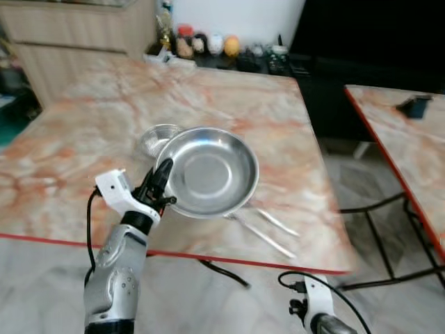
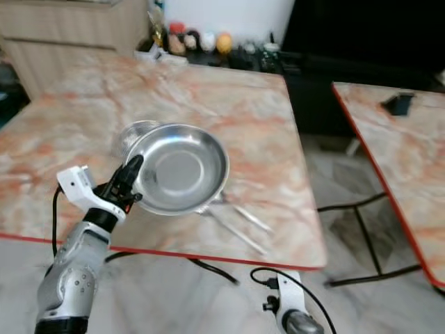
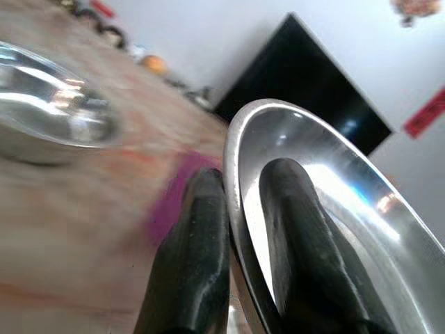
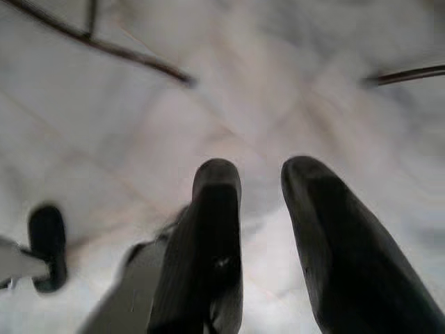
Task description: Setting the table
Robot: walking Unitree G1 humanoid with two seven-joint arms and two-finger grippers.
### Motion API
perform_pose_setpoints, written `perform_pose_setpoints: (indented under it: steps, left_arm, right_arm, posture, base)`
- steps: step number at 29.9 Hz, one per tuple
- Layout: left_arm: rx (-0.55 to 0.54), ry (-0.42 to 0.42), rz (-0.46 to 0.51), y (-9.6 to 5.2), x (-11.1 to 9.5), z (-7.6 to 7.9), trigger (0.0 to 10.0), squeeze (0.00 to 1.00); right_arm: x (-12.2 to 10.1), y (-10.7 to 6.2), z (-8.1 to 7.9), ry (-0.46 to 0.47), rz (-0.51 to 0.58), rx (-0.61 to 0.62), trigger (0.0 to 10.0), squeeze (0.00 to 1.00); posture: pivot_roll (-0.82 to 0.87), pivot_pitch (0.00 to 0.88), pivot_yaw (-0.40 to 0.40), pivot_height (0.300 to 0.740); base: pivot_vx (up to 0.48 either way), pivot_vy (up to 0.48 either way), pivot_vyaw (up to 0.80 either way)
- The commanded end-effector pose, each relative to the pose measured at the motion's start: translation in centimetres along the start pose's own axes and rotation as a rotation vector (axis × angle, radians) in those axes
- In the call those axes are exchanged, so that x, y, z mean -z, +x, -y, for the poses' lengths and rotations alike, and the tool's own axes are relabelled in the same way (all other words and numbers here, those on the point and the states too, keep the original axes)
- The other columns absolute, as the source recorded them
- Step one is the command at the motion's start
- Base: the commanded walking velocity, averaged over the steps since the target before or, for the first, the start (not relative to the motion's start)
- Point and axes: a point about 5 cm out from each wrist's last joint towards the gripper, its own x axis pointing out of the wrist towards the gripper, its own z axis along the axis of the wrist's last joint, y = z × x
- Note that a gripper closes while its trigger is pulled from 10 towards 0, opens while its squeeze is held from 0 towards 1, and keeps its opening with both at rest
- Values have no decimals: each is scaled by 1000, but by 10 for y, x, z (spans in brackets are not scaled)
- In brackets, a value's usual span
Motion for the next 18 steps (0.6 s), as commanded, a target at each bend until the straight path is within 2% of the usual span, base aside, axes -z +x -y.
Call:
perform_pose_setpoints:
  steps: [1, 18]
  left_arm:
    - [20, 12, 46, 3, -12, 4, 10000, 0]
    - [26, 17, 39, 4, -13, 5, 10000, 0]
  right_arm:
    - [-4, 1, -6, -1, 11, -16, 10000, 0]
    - [-4, 2, -7, 3, 11, -17, 10000, 0]
  posture:
    - [139, 0, -108, 740]
    - [134, 0, -102, 740]
  base:
    - [0, -409, 0]
    - [0, -408, 0]
